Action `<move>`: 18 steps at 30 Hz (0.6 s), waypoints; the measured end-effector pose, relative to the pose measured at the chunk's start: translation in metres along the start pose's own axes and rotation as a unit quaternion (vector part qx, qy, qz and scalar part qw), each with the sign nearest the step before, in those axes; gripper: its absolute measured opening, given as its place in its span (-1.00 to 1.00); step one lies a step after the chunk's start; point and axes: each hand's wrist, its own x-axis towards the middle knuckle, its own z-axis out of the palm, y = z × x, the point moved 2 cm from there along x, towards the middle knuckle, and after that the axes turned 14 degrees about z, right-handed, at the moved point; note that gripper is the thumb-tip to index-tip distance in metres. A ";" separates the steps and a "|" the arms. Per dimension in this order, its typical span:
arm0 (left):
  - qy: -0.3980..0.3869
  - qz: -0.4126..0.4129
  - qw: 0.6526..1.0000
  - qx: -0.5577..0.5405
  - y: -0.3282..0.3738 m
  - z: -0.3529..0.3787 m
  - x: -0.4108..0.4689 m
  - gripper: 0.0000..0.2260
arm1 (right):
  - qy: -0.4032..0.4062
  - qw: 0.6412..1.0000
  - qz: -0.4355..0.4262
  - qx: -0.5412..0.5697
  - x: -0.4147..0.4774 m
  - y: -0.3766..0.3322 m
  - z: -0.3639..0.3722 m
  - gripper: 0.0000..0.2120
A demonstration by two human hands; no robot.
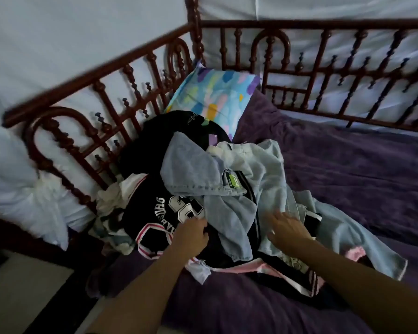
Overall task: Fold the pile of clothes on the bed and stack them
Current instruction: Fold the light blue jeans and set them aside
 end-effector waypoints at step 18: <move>0.120 0.016 0.962 -0.244 -0.121 0.027 0.207 -0.77 | -0.068 0.978 0.159 0.115 0.084 -0.024 0.087 -0.66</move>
